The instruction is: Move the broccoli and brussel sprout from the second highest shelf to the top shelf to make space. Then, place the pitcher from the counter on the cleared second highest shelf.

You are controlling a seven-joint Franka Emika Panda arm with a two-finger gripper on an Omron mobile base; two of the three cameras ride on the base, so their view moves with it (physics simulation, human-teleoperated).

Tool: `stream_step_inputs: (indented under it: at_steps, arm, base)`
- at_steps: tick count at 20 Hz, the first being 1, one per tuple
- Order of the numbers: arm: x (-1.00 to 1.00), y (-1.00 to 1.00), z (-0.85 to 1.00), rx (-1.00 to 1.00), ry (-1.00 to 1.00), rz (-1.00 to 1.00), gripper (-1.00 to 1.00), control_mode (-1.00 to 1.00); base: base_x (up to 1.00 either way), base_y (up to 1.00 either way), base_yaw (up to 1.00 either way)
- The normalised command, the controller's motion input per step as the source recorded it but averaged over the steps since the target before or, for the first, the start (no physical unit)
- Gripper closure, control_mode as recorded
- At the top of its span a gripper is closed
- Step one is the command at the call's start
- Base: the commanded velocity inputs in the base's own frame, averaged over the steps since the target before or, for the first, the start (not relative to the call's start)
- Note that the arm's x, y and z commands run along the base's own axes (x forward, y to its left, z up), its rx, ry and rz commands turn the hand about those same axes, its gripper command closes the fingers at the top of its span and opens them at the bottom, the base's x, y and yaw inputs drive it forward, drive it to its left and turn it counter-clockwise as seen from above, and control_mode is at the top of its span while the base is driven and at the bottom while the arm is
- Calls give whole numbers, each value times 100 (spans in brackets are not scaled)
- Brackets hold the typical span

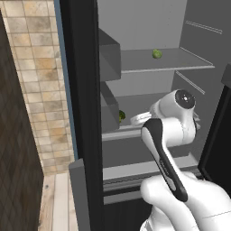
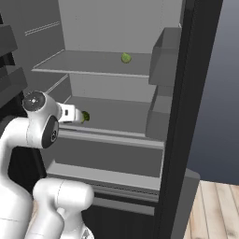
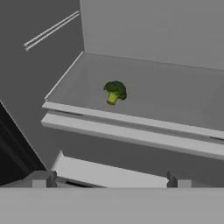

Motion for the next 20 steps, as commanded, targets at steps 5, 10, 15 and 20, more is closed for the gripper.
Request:
stream_step_inputs:
  at_steps: [5, 10, 15, 20]
  arm:
    - [32, 1, -53, 0, 1, 0, -100, -100]
    - [40, 11, -38, 0, 4, 0, -100, -100]
    - [51, 7, -16, 0, 3, 0, -100, -100]
    - [56, 11, -13, 0, 2, 0, -100, -100]
  base:
    - [0, 0, 0]
    - [0, 0, 0]
    - [0, 0, 0]
    - [0, 0, 0]
